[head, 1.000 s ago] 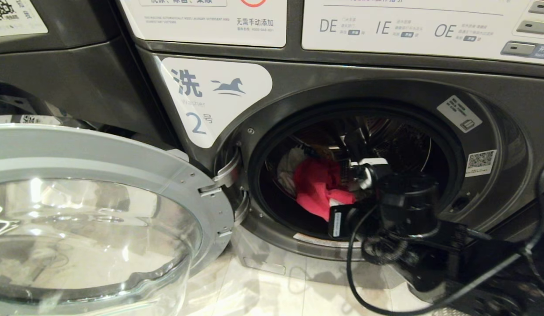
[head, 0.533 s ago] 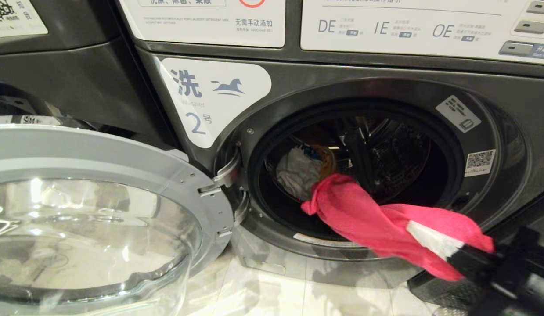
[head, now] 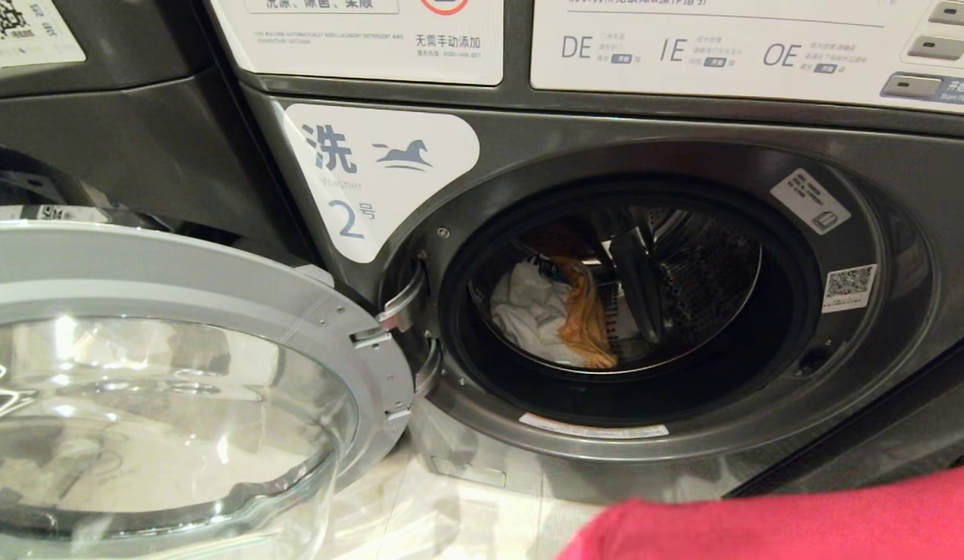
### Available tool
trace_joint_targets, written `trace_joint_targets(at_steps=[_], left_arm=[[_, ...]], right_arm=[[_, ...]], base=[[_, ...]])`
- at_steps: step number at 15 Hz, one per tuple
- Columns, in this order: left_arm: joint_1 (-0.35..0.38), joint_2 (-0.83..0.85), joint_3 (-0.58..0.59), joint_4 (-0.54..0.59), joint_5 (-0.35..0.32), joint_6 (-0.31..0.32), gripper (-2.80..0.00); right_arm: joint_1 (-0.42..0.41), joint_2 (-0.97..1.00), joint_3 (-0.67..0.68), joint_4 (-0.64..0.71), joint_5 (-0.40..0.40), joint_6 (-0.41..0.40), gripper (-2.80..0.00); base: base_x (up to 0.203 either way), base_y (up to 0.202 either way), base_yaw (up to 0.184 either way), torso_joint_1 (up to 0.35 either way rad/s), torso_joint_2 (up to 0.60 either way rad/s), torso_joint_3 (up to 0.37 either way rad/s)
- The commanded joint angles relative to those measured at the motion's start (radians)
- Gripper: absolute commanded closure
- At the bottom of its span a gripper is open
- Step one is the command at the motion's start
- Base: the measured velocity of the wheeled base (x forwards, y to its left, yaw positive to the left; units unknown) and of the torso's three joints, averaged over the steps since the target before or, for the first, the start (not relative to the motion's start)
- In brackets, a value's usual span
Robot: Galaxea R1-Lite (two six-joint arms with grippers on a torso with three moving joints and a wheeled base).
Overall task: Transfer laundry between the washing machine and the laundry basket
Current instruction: Pick a cloth and place it into the basket
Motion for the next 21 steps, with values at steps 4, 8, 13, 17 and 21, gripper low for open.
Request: trace_joint_targets(at_steps=[4,8,13,17,21], left_arm=[[0.0,-0.001,0.0,-0.001,0.0,0.0,0.0],[0.0,-0.001,0.0,-0.001,0.0,0.0,0.0],[0.0,-0.001,0.0,-0.001,0.0,0.0,0.0],[0.0,-0.001,0.0,-0.001,0.0,0.0,0.0],[0.0,-0.001,0.0,0.0,0.0,0.0,0.0]], right_arm=[[-0.043,-0.185,-0.207,0.219,-0.13,-0.009,0.0],[-0.155,-0.262,-0.303,0.394,-0.143,0.01,0.0],[-0.358,-0.247,-0.32,0.473,-0.148,0.092,0.0],[-0.473,-0.23,-0.293,0.562,-0.214,0.183,0.0],[-0.487,-0.127,-0.282,0.584,-0.252,0.207,0.0]], base=[[0.0,0.0,0.0,0.0,0.0,0.0],[0.0,0.0,0.0,0.0,0.0,0.0],[0.0,0.0,0.0,0.0,0.0,0.0],[0.0,0.0,0.0,0.0,0.0,0.0],[0.0,0.0,0.0,0.0,0.0,0.0]])
